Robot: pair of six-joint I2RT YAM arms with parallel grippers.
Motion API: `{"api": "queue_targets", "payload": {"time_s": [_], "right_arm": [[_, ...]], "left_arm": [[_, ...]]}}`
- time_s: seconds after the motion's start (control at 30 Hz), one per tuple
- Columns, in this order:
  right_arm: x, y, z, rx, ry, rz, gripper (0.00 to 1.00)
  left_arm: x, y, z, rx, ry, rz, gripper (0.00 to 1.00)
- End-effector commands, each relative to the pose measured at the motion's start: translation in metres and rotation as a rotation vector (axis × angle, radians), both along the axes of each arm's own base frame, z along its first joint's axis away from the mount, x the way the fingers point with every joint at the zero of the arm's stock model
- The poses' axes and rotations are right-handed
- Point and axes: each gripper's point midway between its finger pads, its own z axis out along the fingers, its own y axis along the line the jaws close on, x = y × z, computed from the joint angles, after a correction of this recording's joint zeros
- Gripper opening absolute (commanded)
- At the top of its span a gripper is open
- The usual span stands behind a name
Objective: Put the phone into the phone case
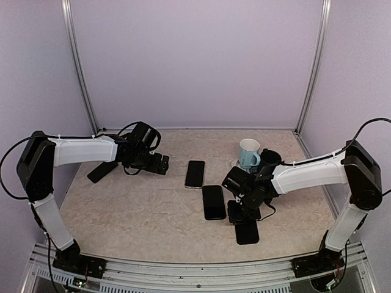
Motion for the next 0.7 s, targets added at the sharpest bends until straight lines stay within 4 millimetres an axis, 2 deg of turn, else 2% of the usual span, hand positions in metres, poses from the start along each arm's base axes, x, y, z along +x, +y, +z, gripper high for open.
{"api": "queue_targets", "payload": {"time_s": [0.0, 0.03, 0.07, 0.17, 0.2, 0.27, 0.43, 0.63, 0.67], "right_arm": [[0.004, 0.015, 0.002, 0.031, -0.021, 0.000, 0.00], [0.005, 0.014, 0.004, 0.037, -0.026, -0.004, 0.00], [0.005, 0.014, 0.006, 0.038, -0.033, -0.005, 0.05], [0.010, 0.012, 0.019, 0.041, -0.073, 0.004, 0.36], [0.013, 0.012, 0.026, 0.044, -0.095, 0.009, 0.44], [0.018, 0.012, 0.038, 0.048, -0.132, 0.021, 0.53], [0.028, 0.010, 0.053, 0.028, -0.190, 0.062, 0.65], [0.028, 0.007, 0.052, 0.010, -0.206, 0.098, 0.70], [0.028, 0.007, 0.051, 0.009, -0.207, 0.103, 0.71]], "left_arm": [[0.006, 0.005, 0.008, 0.018, -0.020, 0.007, 0.99], [0.007, 0.007, 0.008, 0.027, -0.022, 0.011, 0.99], [0.008, 0.010, 0.007, 0.041, -0.024, 0.022, 0.99], [0.018, 0.028, 0.007, 0.061, -0.026, 0.082, 0.99], [0.022, 0.036, 0.009, 0.053, -0.022, 0.117, 0.99], [0.035, 0.059, 0.016, 0.030, -0.026, 0.203, 0.99], [0.068, 0.131, 0.034, 0.009, -0.053, 0.435, 0.99], [0.082, 0.222, 0.011, -0.033, 0.046, 0.694, 0.99], [0.083, 0.231, 0.009, -0.039, 0.056, 0.719, 0.99]]}}
